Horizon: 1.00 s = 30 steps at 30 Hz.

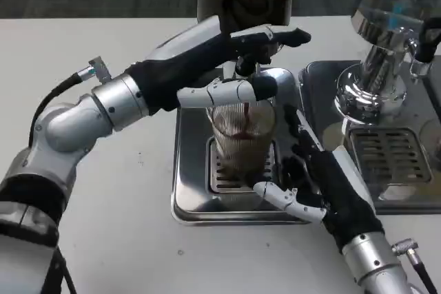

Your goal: Grasp the cup under the faucet to collect the drink, then remove the cup.

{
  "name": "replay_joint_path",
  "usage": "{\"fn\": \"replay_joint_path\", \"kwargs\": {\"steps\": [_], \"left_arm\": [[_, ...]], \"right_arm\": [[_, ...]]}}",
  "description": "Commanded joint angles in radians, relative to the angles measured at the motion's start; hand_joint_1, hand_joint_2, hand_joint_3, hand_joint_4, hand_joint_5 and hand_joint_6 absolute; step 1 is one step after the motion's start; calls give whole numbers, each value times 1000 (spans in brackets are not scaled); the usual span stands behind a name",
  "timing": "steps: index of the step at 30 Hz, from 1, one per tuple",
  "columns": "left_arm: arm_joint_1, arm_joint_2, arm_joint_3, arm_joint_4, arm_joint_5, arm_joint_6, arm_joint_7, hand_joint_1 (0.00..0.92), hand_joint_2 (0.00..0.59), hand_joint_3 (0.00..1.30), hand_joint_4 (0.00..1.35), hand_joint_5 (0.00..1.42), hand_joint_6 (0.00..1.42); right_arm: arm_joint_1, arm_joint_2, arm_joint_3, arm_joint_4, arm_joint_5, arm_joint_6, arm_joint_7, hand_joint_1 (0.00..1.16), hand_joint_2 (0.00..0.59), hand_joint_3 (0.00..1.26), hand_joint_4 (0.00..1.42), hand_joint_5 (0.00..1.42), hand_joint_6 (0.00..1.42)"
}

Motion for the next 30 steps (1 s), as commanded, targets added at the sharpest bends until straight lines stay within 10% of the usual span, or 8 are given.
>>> {"fn": "replay_joint_path", "kwargs": {"steps": [1,30], "left_arm": [[49,47,-17,53,57,73,-6,0,122,175,90,8,0],[69,58,-5,40,36,68,-17,0,115,170,87,8,0]], "right_arm": [[-34,9,-9,37,7,-22,5,690,213,0,0,0,47],[-147,41,-28,178,38,-39,48,680,213,0,0,0,60]]}}
